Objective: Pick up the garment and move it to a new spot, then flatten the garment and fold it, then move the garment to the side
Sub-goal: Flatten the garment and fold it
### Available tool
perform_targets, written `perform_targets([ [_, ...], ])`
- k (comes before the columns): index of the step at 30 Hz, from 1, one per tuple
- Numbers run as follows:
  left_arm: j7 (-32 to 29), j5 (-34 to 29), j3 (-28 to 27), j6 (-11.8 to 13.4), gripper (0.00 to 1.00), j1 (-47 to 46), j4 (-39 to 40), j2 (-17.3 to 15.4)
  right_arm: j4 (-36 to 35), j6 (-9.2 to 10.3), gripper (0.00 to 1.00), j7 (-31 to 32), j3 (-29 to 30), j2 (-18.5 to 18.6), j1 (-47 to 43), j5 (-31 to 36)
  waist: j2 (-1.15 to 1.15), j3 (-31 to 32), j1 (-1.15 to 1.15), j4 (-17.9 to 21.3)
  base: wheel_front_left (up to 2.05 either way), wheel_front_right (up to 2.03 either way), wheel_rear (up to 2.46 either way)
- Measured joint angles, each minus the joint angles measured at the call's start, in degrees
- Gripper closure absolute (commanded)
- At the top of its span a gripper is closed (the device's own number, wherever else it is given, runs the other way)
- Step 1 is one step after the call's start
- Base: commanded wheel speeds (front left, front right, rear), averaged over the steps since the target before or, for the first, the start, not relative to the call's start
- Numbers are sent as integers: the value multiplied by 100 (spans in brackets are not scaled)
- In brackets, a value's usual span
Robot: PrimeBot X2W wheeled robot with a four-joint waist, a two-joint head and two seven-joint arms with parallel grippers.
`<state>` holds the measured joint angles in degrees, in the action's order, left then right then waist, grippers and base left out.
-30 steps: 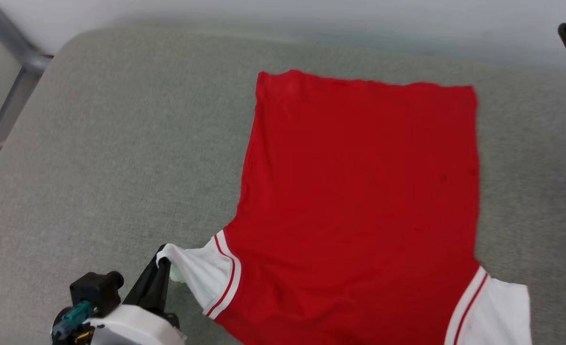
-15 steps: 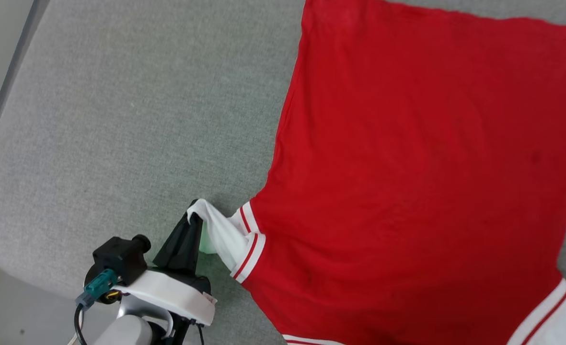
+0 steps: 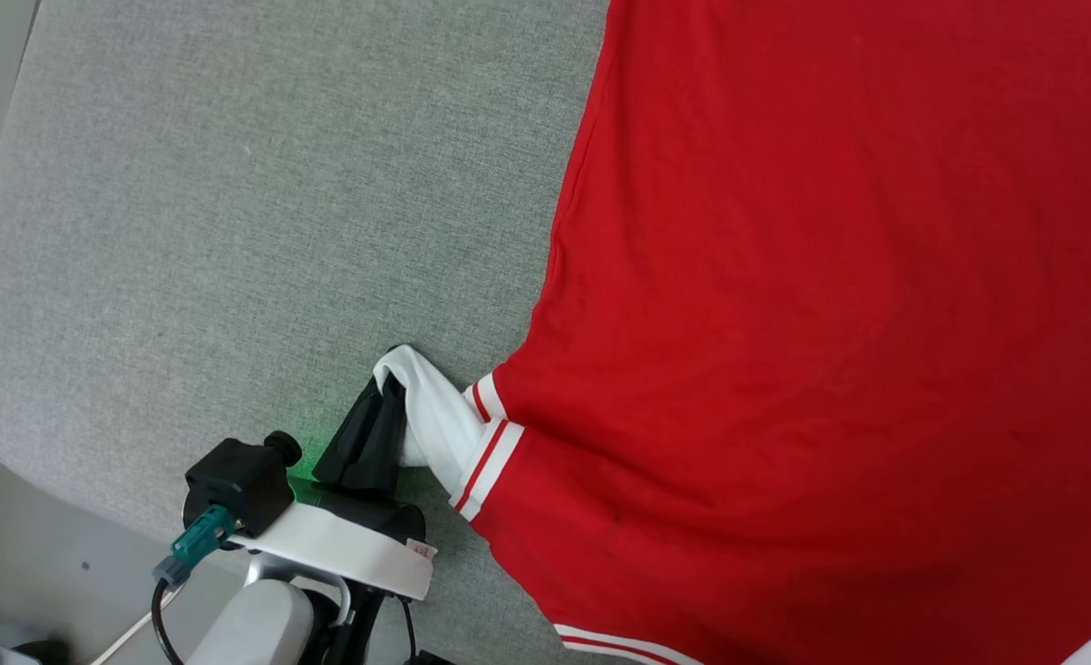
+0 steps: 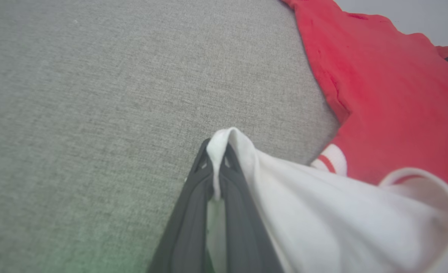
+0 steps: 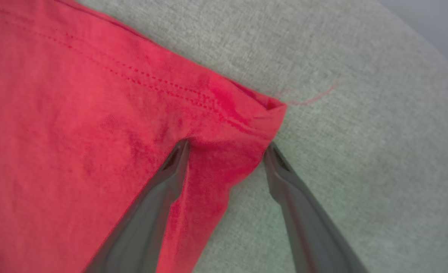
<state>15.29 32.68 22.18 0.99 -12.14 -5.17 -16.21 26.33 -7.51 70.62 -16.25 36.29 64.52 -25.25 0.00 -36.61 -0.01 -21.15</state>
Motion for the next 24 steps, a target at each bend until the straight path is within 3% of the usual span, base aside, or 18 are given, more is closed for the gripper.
perform_targets([
  [2,1,-64,-42,-56,100,-5,-44,47,-5,0,0,7,3,44,-14,-7,0,-6,0,-6,0,0,0],
  [3,1,-91,-59,-83,100,-7,-57,62,-10,0,67,3,10,58,-14,-7,0,-5,0,-6,0,0,0],
  [4,1,-116,-81,-108,100,-7,-74,77,-11,-1,100,-9,33,64,-15,-8,0,-4,0,-4,0,0,0],
  [10,1,-227,-223,-205,100,14,-198,166,16,-2,100,-326,45,55,-93,7,0,97,1,60,0,0,0],
  [17,-4,-330,-408,-249,100,211,-348,163,236,-2,100,-1201,321,-165,-323,-191,0,532,2,222,0,0,0],
  [24,-62,-326,-455,-179,100,567,-438,12,-169,-2,100,-1793,5,154,-1201,-837,0,1214,2,464,0,0,0],
])
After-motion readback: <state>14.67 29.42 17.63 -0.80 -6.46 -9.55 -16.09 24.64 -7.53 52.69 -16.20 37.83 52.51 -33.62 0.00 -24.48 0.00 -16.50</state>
